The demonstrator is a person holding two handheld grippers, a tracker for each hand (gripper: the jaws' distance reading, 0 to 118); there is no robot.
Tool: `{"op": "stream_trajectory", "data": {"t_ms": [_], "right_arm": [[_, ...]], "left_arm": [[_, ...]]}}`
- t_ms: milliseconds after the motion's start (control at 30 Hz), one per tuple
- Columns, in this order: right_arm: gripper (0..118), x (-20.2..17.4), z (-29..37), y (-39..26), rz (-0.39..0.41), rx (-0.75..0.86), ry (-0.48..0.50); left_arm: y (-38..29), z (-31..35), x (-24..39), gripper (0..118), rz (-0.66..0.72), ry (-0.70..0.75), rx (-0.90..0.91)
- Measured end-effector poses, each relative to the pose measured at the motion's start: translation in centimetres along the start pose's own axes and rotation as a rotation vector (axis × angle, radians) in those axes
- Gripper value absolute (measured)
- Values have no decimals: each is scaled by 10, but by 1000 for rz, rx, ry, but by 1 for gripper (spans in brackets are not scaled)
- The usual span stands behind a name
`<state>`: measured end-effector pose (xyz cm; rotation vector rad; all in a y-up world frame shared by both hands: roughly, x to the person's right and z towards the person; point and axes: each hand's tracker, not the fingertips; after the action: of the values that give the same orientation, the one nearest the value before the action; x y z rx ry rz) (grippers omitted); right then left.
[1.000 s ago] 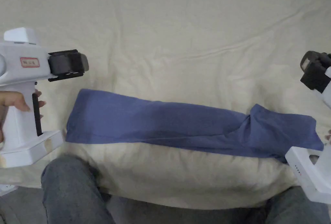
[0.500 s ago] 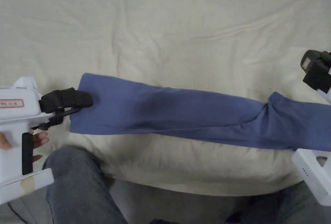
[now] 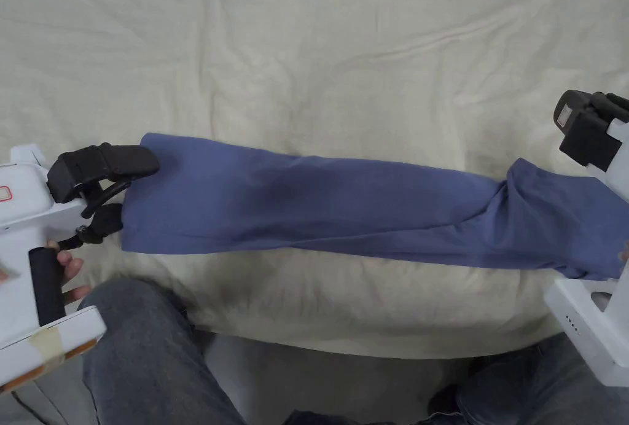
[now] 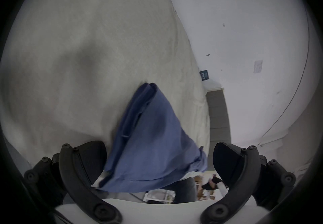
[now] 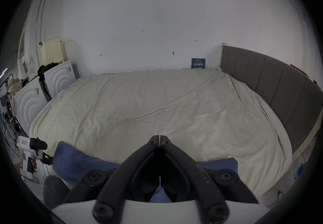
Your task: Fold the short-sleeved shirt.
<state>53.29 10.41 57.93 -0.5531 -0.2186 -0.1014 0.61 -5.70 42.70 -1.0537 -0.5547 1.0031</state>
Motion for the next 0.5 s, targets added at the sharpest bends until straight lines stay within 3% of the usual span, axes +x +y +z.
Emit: {"op": "stream_trajectory", "data": {"t_ms": [167, 367, 467, 500], "right_arm": [[1, 4, 5, 0, -6, -3, -8], [1, 9, 11, 0, -21, 3, -9], [1, 11, 15, -1, -25, 8, 1], [1, 12, 16, -1, -24, 10, 6]], "left_arm": [[-2, -24, 12, 118, -80, 18, -62], [8, -37, 25, 118, -8, 131, -102], [11, -39, 33, 102, -30, 238, -118], [10, -39, 36, 86, -59, 273, -123]]}}
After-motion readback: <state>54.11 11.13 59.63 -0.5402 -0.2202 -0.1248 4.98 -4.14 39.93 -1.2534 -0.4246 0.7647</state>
